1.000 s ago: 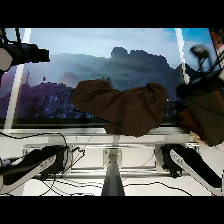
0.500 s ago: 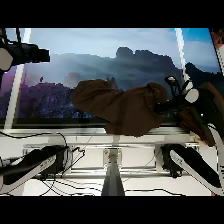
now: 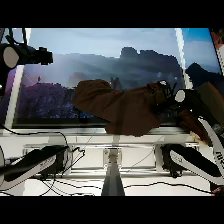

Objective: Fold the clothes and pants, and hang the long-sleeved shirts on hangers.

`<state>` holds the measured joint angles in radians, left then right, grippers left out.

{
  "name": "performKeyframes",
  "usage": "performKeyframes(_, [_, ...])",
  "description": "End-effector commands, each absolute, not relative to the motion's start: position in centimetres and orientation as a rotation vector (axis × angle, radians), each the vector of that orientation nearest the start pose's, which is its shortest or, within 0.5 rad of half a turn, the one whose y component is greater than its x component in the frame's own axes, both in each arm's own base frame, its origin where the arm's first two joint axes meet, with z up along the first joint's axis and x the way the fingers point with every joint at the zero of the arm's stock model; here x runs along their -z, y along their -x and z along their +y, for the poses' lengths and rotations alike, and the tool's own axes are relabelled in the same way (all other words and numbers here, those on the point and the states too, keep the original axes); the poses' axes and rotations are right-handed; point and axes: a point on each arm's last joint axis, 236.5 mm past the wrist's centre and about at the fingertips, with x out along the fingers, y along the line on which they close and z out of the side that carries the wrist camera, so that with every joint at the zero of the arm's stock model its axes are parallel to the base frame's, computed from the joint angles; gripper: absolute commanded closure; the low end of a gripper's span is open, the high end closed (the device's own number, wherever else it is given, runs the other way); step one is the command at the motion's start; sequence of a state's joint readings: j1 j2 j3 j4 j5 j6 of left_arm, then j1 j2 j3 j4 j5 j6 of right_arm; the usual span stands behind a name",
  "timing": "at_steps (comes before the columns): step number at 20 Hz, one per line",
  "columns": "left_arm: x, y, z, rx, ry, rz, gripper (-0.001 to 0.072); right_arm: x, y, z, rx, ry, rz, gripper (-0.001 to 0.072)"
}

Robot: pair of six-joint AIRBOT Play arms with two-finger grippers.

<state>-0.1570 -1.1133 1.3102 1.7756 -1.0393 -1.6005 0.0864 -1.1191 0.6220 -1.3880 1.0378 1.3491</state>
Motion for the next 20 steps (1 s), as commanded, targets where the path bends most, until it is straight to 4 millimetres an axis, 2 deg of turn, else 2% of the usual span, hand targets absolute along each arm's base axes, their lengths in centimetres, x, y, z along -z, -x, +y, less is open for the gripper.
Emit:
performKeyframes(1, [-15.1, -42.5, -2.4, 0.013, -0.225, 0.829, 0.0294, 9.6, -25.0, 5.8, -0.293, 0.054, 1.512, 0.0597])
performKeyframes(2, [-15.1, -42.5, -2.3, 0.01, -0.228, 0.829, 0.0294, 8.9, -25.5, 5.9, -0.296, 0.058, 1.5, 0.0673])
performKeyframes(3, [-15.2, -42.5, -2.0, 0.003, -0.238, 0.828, 0.0294, 8.1, -26.0, 6.0, -0.299, 0.06, 1.492, 0.0694])
performKeyframes(6, [-15.4, -42.5, 0.0, -0.055, -0.299, 0.83, 0.0314, 4.5, -27.6, 6.3, -0.317, 0.068, 1.455, 0.0695])
performKeyframes(7, [-15.4, -42.3, 1.2, -0.086, -0.314, 0.841, 0.039, 3.0, -28.2, 6.4, -0.322, 0.072, 1.431, 0.0694])
performKeyframes(8, [-15.3, -42.1, 2.4, -0.113, -0.316, 0.855, 0.0443, 1.1, -29.0, 6.6, -0.328, 0.076, 1.396, 0.0695])
performKeyframes(9, [-15.1, -41.8, 3.8, -0.142, -0.309, 0.874, 0.0444, -1.0, -29.7, 6.7, -0.331, 0.082, 1.352, 0.0695])
performKeyframes(11, [-14.5, -40.8, 6.7, -0.206, -0.263, 0.921, 0.0444, -6.6, -31.3, 6.8, -0.333, 0.097, 1.218, 0.0694])
performKeyframes(13, [-12.8, -39.8, 8.3, -0.235, -0.177, 0.991, 0.0444, -12.5, -32.2, 6.9, -0.328, 0.111, 1.056, 0.0694])
performKeyframes(15, [-10.0, -39.3, 7.3, -0.181, -0.052, 1.059, 0.0444, -17.6, -32.1, 6.7, -0.315, 0.126, 0.914, 0.0694])
performKeyframes(16, [-8.2, -39.1, 5.7, -0.111, -0.009, 1.103, 0.0444, -19.8, -31.7, 6.4, -0.303, 0.138, 0.853, 0.0694])
performKeyframes(18, [-3.9, -37.8, 0.5, 0.091, 0.1, 1.219, 0.0442, -22.5, -30.9, 6.0, -0.286, 0.151, 0.774, 0.0694])
performKeyframes(19, [-2.1, -37.0, -2.3, 0.197, 0.172, 1.271, 0.0401, -23.1, -30.5, 6.0, -0.286, 0.152, 0.753, 0.0694])
performKeyframes(20, [-0.6, -36.2, -5.3, 0.3, 0.253, 1.31, 0.033, -23.3, -30.3, 6.0, -0.287, 0.151, 0.747, 0.0694])
